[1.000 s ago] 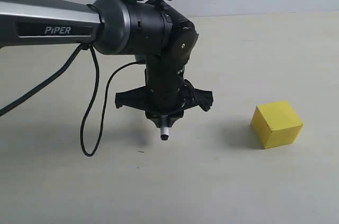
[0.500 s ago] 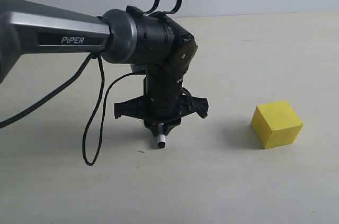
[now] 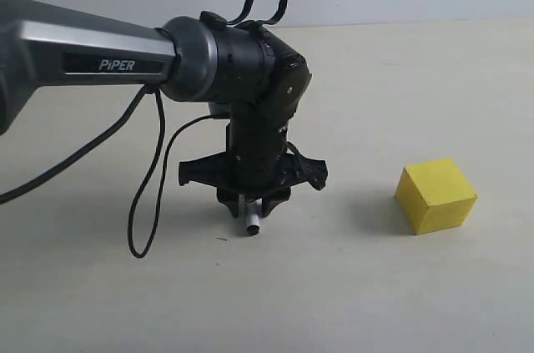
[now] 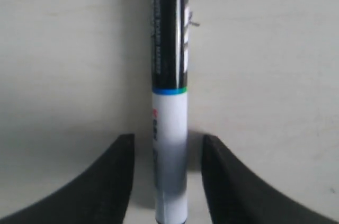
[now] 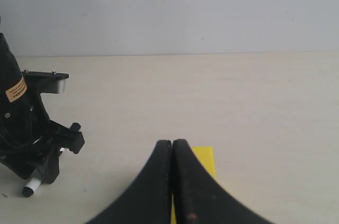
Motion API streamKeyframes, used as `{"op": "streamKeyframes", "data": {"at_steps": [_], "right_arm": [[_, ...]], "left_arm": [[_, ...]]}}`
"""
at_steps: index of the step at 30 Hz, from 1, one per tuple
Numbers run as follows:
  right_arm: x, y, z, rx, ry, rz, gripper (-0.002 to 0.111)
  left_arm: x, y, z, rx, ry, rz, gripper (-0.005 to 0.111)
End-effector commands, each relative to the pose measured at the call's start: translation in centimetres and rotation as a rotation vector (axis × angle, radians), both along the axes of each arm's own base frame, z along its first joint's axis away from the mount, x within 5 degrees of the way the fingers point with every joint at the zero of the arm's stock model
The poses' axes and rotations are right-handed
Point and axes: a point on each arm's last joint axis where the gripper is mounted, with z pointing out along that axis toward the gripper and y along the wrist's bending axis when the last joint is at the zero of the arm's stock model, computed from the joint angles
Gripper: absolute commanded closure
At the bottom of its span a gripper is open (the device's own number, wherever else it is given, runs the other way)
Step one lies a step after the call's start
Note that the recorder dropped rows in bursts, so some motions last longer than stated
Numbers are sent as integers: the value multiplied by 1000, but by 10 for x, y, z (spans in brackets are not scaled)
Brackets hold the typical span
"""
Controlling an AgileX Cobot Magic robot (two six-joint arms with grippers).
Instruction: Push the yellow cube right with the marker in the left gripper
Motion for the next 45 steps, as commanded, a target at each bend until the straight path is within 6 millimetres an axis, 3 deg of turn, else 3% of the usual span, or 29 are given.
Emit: {"op": "streamKeyframes", "data": {"at_steps": [1,7,19,22,26,31,34,38,39,41,45], "right_arm": [[0,0,-1,-1,-6,1,108],[0,0,-1,-1,-6,1,108],[0,0,-1,-1,-6,1,108],[0,0,-1,-1,-6,1,108],[0,0,-1,-1,-6,1,108],[0,0,-1,-1,-6,1,108],[0,0,-1,-1,-6,1,108],[0,0,-1,-1,-6,1,108],[0,0,-1,-1,-6,1,108],[0,0,-1,-1,-6,1,108],[0,0,-1,-1,-6,1,108]], "left_arm": [[2,1,0,2,1,-20,53],[6,-3,20,-69,-77,-112,50],[7,8,124,-212,-354,-310,51],[0,10,149,-240,-407,-435,64],[-11,14,172,-288,-485,-493,106],[-28,29,186,-439,-684,-531,107],[-47,50,185,-492,-811,-599,107],[-88,110,187,-661,-1054,-620,107],[-104,134,191,-730,-1158,-599,107],[-125,167,188,-740,-1231,-573,107],[-156,201,191,-735,-1295,-546,107]]}}
